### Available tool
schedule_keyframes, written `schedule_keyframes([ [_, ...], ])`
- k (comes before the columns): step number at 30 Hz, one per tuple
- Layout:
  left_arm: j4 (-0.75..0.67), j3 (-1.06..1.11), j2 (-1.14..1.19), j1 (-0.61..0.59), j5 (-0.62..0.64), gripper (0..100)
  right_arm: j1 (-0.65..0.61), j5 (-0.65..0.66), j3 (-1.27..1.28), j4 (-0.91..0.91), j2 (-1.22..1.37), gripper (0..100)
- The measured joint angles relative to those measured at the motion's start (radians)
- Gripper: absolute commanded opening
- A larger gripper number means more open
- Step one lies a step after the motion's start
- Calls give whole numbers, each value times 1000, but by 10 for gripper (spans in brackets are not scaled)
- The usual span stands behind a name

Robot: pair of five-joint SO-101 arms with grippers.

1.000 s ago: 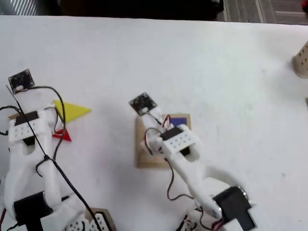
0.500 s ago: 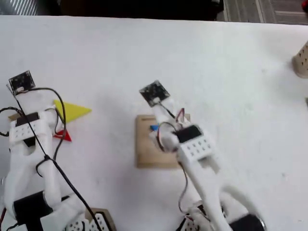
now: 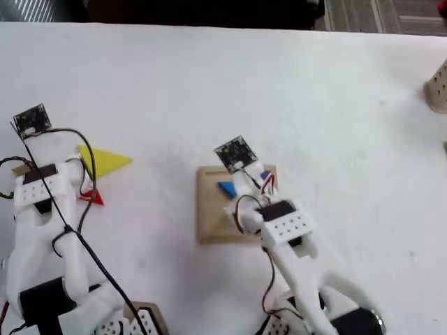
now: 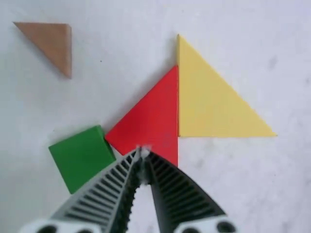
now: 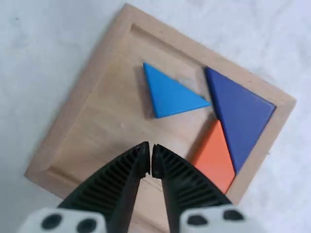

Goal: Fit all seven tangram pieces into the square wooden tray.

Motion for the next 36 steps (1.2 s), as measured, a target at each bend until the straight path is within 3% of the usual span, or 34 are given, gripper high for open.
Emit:
schedule_keyframes([
  [6,0,0,0,2,0,23,15,3,-126,-2,199,19],
  [36,0,0,0,3,0,23,54,63,-216,-186,325,19],
])
